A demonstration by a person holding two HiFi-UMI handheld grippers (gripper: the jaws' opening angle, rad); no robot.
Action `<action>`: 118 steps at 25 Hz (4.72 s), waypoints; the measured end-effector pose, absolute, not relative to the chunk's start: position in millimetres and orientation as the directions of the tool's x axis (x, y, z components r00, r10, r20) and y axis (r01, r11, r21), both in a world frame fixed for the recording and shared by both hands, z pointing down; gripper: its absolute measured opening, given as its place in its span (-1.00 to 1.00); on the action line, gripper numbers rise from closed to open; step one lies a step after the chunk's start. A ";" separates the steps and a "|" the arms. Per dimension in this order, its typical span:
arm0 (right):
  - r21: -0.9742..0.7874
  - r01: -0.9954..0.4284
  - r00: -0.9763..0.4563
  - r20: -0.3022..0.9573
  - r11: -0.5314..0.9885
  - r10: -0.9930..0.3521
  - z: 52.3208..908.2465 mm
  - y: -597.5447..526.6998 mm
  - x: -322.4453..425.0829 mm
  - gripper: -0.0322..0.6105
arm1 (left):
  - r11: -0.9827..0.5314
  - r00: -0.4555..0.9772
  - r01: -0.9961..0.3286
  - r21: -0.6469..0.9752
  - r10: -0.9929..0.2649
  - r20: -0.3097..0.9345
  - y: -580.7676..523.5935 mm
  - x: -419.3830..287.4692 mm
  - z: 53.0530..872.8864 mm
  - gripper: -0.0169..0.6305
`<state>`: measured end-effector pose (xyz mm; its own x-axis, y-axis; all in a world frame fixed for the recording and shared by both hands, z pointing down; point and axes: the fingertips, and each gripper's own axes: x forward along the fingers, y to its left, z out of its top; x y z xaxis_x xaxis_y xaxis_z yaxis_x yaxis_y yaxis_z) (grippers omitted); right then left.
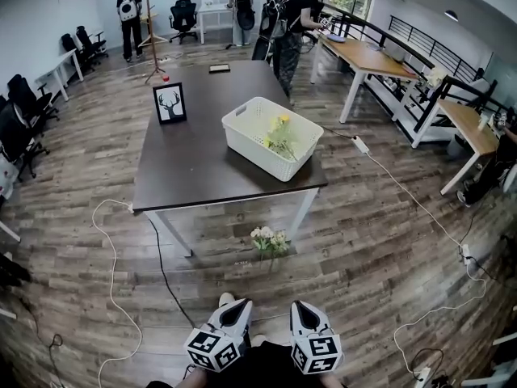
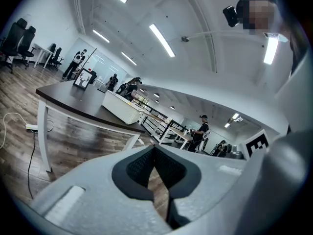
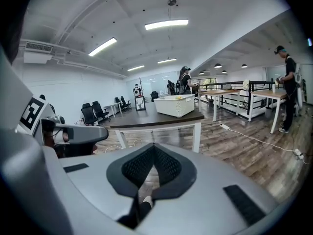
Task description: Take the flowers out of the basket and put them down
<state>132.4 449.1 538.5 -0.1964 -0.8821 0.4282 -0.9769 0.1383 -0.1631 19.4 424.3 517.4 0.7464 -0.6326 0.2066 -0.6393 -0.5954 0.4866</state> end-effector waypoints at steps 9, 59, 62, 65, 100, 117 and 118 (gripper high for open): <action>-0.160 -0.981 -0.171 0.441 0.111 -0.881 534.6 381.7 127.7 -0.88 | -0.640 0.775 -0.617 0.458 -0.596 0.210 347.9 24.3 512.0 -0.92; -0.233 -0.966 -0.211 0.450 0.114 -0.868 548.3 171.1 77.9 -0.88 | -0.653 0.780 -0.620 0.435 -0.572 0.252 128.4 -24.0 525.0 -0.92; -0.230 -0.966 -0.212 0.455 0.115 -0.865 548.4 152.7 89.9 -0.88 | -0.646 0.775 -0.625 0.438 -0.578 0.254 110.5 -15.0 525.9 -0.92; -0.224 -0.967 -0.213 0.457 0.120 -0.863 547.4 132.1 101.8 -0.88 | -0.637 0.767 -0.635 0.437 -0.587 0.259 91.0 -5.4 526.8 -0.92; -0.184 -0.896 -0.444 0.347 0.405 -0.826 473.0 -37.3 146.5 -0.88 | -0.525 0.611 -0.784 0.332 -0.747 0.261 -44.9 70.3 511.2 -0.92; -0.139 -0.973 -0.229 0.486 0.185 -0.843 481.2 -100.6 202.9 -0.65 | -0.549 0.638 -0.763 0.341 -0.722 0.267 -111.1 39.8 509.4 -0.92; -0.135 -0.975 -0.222 0.499 0.178 -0.838 483.6 -104.0 206.4 -0.62 | -0.545 0.636 -0.765 0.344 -0.724 0.267 -114.3 37.4 510.3 -0.92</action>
